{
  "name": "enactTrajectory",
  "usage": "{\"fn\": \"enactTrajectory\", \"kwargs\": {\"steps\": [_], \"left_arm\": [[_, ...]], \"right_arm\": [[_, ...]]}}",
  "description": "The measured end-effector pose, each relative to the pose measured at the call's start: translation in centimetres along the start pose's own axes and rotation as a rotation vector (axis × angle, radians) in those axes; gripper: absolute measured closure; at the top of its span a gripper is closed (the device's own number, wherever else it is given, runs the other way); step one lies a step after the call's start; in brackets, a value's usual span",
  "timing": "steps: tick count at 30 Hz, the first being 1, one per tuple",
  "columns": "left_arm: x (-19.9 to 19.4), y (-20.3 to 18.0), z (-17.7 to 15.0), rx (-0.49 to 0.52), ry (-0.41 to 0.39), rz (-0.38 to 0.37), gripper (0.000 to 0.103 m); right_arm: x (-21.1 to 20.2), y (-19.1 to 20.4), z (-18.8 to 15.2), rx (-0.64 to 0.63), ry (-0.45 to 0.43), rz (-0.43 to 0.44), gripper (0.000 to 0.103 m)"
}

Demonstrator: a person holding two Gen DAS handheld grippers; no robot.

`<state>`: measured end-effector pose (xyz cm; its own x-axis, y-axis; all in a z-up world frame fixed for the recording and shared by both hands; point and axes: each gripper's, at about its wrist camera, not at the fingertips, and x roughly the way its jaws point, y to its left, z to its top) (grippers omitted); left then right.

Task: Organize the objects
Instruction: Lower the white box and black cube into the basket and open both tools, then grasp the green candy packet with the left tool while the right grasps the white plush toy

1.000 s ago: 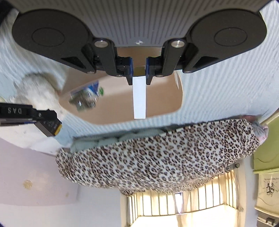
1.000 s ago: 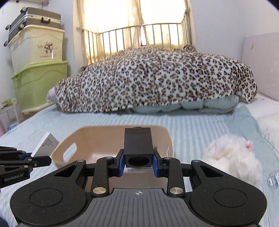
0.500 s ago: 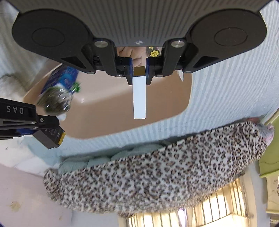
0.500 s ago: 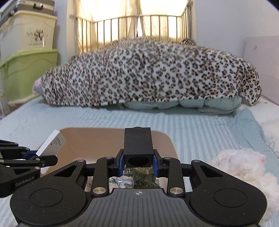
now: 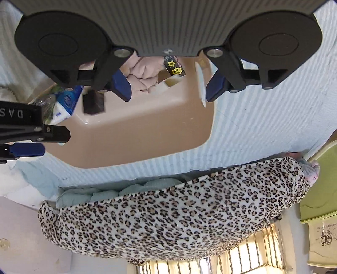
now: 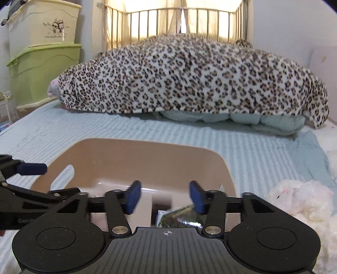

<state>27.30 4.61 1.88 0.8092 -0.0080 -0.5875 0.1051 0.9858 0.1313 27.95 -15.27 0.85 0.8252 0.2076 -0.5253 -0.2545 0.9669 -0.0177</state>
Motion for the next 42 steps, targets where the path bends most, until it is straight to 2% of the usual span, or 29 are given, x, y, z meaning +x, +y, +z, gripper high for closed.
{"fn": "enactTrajectory", "kwargs": {"steps": [4,8,11,14,20,29,42], "left_arm": [[-1.9,0.4,0.1,-0.009,-0.015,-0.01,0.012],[-3.9,0.9,-0.2,-0.018,-0.024,-0.027,0.011],[-5.1,0.9,-0.8,-0.002,-0.023,-0.033,0.01],[-6.0,1.1,-1.9,0.003,-0.02,-0.028,0.006],[-6.1,1.3,-5.0,-0.001,0.025,-0.034,0.006],[-3.9,1.7,-9.3,0.013,0.105,0.001,0.006],[-2.4,3.6,-11.8,0.008,0.151,0.025,0.006]], "right_arm": [[-1.9,-0.1,-0.1,-0.002,-0.019,0.005,0.028],[-3.6,0.1,-0.5,-0.016,-0.026,0.001,0.022],[-4.9,0.2,-1.2,-0.018,-0.022,0.0,0.012],[-5.8,0.3,-2.1,-0.012,-0.006,0.006,0.012],[-6.5,0.6,-4.4,-0.001,0.059,0.019,0.008],[-3.5,1.7,-8.0,0.091,0.189,0.053,0.006],[-0.2,6.1,-10.3,0.002,0.242,0.155,0.003]]}}
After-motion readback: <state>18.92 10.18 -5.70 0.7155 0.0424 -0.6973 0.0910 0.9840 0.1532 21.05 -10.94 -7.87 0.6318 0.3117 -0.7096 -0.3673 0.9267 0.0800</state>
